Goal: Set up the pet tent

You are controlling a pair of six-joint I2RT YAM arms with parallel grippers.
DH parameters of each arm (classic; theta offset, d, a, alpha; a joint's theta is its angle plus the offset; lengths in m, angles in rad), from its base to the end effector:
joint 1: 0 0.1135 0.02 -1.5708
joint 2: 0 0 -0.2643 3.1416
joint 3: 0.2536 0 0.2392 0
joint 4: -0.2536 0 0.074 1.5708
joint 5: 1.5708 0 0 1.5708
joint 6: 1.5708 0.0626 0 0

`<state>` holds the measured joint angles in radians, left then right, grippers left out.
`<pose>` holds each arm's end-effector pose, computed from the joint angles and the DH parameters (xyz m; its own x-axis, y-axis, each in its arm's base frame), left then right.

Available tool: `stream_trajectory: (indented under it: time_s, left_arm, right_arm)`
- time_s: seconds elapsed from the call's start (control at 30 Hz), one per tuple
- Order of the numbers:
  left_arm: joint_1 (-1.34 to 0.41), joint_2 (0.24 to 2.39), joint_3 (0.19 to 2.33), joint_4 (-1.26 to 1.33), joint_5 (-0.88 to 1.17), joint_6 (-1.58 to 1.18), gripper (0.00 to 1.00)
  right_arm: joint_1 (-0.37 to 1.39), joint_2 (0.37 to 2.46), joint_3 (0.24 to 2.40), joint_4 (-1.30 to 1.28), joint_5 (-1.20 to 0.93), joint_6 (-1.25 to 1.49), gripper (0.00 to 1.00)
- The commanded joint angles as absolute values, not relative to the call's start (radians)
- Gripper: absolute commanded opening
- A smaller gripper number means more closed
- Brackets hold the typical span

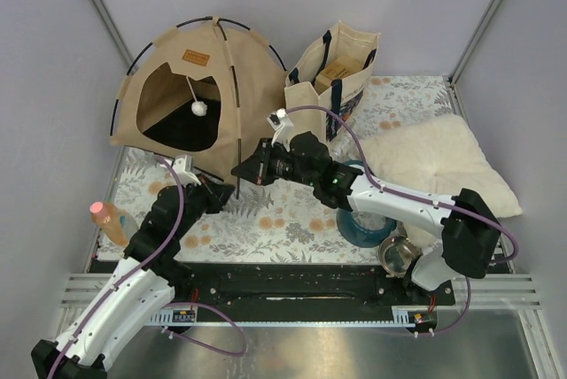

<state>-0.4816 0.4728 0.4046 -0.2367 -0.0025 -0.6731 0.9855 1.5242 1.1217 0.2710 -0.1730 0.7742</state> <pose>0.1331 -0.0694 0.2369 -0.4955 -0.4445 -0.7463 0.1947 0.7805 -0.5941 0.2003 0.3216 0.3242 -0.6918 0.2029 -0.6930 -0.6038 0.3638 0.7092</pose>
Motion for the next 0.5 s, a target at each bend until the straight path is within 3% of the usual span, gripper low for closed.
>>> stream_trajectory:
  time_s: [0.0,0.47]
  left_arm:
    - [-0.489,0.489,0.411,-0.411,0.043,-0.692,0.00]
    - [-0.494,0.451,0.426,-0.446,0.101,-0.701,0.00]
  right_arm:
    - [0.933,1.537,1.255,0.459,-0.026,0.739,0.00]
    - [0.914,1.655,1.384,0.422,0.078,0.680,0.00]
